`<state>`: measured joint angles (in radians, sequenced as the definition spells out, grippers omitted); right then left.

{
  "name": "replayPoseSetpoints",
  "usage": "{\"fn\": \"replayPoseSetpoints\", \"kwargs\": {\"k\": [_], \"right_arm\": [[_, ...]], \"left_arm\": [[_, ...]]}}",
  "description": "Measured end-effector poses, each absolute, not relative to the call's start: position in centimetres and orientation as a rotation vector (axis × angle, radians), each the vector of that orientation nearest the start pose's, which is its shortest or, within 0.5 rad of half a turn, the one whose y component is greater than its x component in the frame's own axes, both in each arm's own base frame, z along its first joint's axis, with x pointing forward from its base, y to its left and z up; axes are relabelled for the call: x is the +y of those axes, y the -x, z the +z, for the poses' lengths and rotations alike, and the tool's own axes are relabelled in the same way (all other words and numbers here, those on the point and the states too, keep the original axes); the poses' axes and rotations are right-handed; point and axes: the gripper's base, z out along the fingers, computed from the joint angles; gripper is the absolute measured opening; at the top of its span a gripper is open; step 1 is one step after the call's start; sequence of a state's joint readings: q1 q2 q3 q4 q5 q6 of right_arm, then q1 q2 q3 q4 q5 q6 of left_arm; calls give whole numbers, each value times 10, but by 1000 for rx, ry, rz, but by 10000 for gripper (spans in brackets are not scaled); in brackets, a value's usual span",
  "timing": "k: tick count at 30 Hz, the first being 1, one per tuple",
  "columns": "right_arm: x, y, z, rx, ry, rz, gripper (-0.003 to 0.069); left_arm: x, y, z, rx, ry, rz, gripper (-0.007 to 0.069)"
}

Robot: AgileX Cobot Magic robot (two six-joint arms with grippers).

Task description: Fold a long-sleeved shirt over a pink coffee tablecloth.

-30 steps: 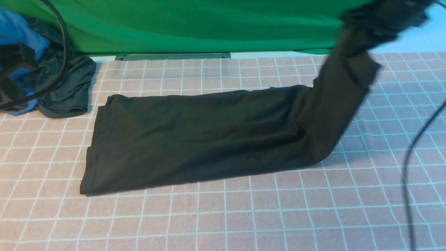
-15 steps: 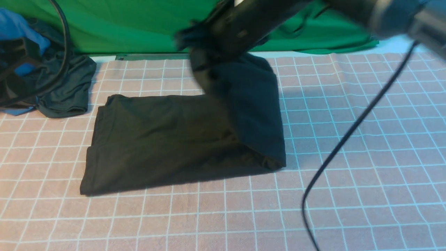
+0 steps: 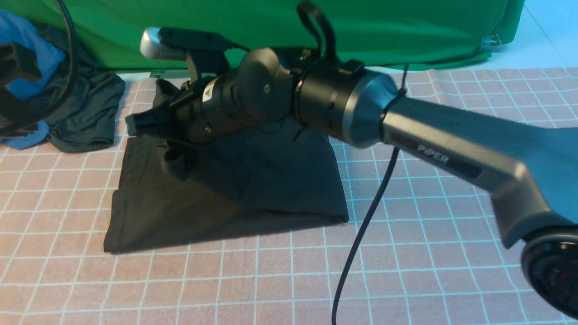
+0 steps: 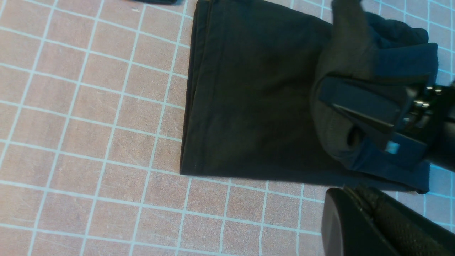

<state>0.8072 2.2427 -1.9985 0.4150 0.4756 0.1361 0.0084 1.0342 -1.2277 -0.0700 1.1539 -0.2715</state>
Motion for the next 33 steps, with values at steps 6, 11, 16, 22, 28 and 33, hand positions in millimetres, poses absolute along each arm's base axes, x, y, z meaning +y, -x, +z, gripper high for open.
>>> {"fn": "replayPoseSetpoints", "kwargs": {"k": [6,11,16,22,28,33], "right_arm": [[405,-361,227,2278,367,965,112],[412,-361,212,2277,334,982,193],[419,-355,202,2291,368,979,295],[413,-351,211,2379,663,905,321],[362,-381,263,2419,892,764,176],[277,-415,325,2415,814,534,38]], "left_arm": [[-4,-181,407,2427,346,-207,13],[-4,-181,407,2427,345,-206,13],[-4,-181,407,2427,345,-206,13],[-4,-181,407,2427,344,-206,13],[-4,-187,407,2401,387,-224,13],[-7,-216,392,2429,412,-276,13]]}}
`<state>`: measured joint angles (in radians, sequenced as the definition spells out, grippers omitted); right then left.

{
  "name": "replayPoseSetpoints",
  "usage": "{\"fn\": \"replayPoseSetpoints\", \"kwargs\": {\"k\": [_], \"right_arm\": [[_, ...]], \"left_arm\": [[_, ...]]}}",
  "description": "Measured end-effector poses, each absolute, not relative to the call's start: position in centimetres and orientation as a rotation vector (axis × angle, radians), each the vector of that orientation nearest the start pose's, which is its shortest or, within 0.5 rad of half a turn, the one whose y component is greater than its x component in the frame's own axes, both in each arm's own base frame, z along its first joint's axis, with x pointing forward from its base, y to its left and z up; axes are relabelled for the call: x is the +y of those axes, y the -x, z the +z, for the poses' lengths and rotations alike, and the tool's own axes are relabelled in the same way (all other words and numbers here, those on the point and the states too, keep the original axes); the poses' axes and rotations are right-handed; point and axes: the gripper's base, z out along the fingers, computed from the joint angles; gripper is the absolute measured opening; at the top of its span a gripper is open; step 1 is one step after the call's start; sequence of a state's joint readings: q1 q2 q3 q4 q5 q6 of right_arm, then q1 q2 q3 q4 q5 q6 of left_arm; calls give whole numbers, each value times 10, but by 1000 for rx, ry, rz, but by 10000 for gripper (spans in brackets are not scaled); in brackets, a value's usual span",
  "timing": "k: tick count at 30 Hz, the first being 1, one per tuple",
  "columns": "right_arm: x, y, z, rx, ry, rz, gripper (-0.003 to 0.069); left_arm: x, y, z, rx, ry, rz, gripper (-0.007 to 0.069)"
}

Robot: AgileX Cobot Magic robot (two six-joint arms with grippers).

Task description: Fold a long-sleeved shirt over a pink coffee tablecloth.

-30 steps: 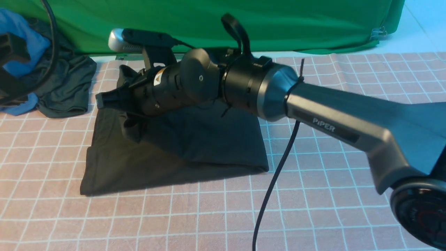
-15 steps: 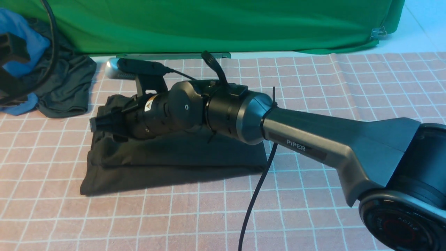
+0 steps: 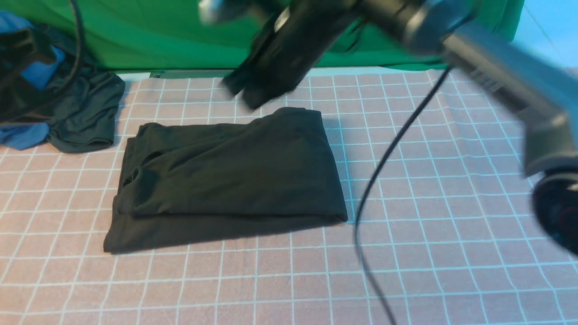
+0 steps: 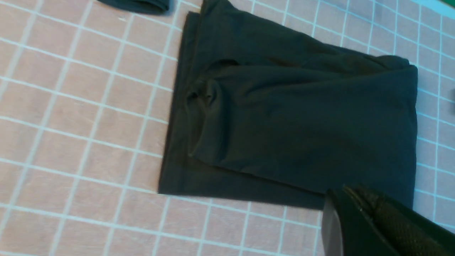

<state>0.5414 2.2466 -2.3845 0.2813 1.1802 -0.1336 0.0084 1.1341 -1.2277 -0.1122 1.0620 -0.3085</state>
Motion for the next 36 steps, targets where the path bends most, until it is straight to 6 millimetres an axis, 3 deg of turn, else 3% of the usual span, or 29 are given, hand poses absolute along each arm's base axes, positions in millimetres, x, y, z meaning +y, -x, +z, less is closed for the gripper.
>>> {"fn": "replayPoseSetpoints", "kwargs": {"k": [3,5,8,14,19,24,31,36], "right_arm": [[229,-424,358,2386,702,482,37],[214,-425,367,2380,666,468,37],[184,-417,377,2411,625,433,37],[164,-392,363,2506,713,382,37],[159,-385,355,2539,751,363,37],[159,-386,355,2526,746,361,37],[159,-389,356,2495,730,358,37],[159,-390,356,2486,725,357,37]], "left_arm": [[-12,-244,372,2497,401,-331,13],[-14,-257,361,2528,389,-357,13],[-24,-294,326,2602,344,-391,13],[-36,-340,257,2729,330,-351,13],[-32,-355,202,2901,357,-245,13],[-31,-353,189,2956,384,-214,13],[-21,-333,182,2982,462,-73,13],[-21,-331,191,2950,463,-80,13]]}}
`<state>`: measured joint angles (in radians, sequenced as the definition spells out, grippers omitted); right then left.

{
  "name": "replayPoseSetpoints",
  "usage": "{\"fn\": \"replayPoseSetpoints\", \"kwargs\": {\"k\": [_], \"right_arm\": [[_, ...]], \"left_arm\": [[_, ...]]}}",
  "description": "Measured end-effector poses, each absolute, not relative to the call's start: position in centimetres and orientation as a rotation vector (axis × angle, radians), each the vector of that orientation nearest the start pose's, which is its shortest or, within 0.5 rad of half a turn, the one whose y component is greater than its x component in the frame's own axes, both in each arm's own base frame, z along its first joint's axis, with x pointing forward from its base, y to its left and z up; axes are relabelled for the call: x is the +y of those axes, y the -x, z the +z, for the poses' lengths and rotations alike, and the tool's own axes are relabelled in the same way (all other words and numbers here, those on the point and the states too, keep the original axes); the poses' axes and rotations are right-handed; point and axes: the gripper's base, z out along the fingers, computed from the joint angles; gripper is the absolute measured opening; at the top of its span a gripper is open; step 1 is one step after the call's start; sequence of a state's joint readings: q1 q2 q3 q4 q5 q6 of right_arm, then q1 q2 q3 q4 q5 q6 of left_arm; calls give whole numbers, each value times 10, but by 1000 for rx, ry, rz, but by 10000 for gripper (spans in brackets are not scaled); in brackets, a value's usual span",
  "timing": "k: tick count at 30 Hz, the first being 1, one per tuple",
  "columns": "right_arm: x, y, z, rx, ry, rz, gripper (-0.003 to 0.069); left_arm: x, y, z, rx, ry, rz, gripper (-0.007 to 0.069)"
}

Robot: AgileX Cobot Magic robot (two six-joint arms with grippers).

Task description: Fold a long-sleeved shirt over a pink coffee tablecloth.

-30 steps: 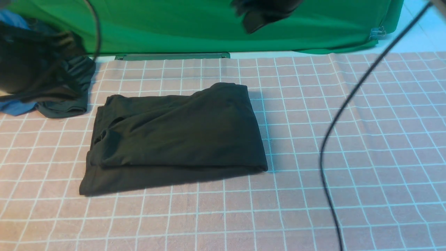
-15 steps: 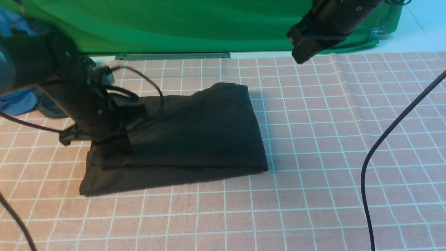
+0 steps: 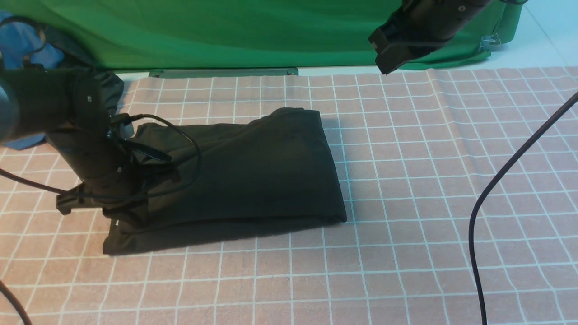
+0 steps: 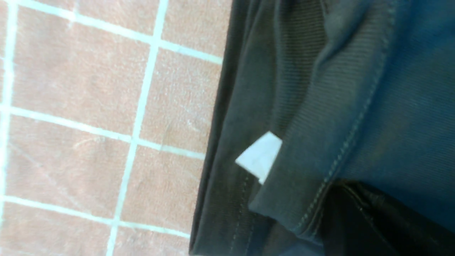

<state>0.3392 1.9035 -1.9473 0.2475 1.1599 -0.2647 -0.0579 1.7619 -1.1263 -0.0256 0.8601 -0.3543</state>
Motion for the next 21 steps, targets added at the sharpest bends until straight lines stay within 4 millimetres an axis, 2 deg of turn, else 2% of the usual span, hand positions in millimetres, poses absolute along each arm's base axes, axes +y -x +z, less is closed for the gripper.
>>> {"fn": "replayPoseSetpoints", "kwargs": {"k": [3,6,8,11,14,18,19,21], "right_arm": [[159,-390,356,2484,726,357,37],[159,-390,356,2483,726,357,37],[159,-390,356,2483,726,357,37],[160,-390,357,2483,723,370,37],[161,-390,357,2482,722,382,37],[161,-390,357,2482,720,393,37],[162,-389,357,2481,718,406,37],[163,-389,357,2481,716,415,37]], "left_arm": [[-20,-333,208,2895,474,-91,13],[-6,-345,249,2730,562,-134,13],[3,-352,263,2666,610,-156,13],[12,-361,272,2619,663,-192,13],[14,-371,267,2630,651,-206,16],[13,-378,244,2712,657,-194,53],[13,-380,230,2769,664,-174,97],[15,-382,217,2817,664,-144,158]]}}
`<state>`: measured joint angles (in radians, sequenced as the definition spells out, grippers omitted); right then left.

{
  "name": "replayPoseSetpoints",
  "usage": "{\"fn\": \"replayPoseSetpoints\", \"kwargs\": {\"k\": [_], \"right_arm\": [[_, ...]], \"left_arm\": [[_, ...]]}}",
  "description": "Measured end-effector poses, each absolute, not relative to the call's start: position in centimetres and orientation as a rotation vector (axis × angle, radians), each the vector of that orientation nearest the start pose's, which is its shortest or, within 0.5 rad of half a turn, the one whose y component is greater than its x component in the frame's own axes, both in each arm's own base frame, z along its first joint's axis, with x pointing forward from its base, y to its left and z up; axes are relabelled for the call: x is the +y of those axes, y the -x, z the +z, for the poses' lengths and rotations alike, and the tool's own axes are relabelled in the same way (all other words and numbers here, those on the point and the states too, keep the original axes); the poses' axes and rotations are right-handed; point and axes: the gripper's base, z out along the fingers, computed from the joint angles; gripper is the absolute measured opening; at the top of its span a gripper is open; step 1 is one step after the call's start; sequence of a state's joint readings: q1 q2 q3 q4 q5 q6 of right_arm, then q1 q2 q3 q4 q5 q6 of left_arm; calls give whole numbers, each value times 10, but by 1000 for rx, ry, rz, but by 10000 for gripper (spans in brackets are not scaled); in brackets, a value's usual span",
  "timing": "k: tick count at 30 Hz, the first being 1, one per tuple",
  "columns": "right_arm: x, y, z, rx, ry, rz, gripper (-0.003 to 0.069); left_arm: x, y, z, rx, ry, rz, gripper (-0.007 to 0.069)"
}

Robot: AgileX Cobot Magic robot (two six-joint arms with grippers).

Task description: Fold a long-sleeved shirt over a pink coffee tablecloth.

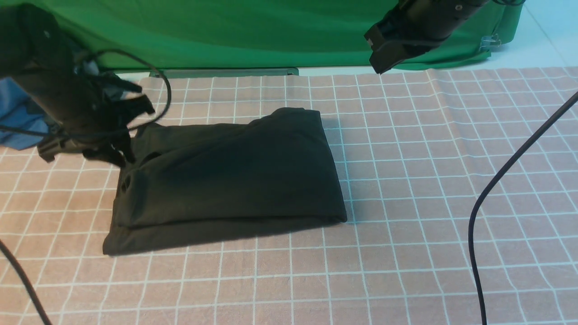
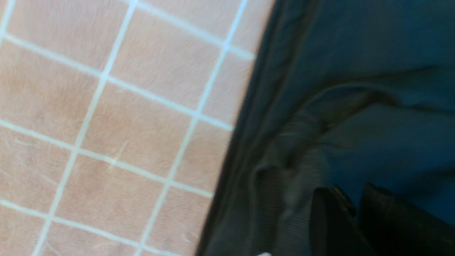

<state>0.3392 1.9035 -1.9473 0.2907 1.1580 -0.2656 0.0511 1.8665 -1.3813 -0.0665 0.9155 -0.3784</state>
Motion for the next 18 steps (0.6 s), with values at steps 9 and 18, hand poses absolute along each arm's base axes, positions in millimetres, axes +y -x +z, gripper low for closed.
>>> {"fn": "replayPoseSetpoints", "kwargs": {"k": [9,18], "right_arm": [[163,-389,358,2481,715,426,37],[164,-389,358,2480,713,436,37]], "left_arm": [[17,-389,190,2871,638,-97,445],[16,-391,187,2888,530,-109,102]]}}
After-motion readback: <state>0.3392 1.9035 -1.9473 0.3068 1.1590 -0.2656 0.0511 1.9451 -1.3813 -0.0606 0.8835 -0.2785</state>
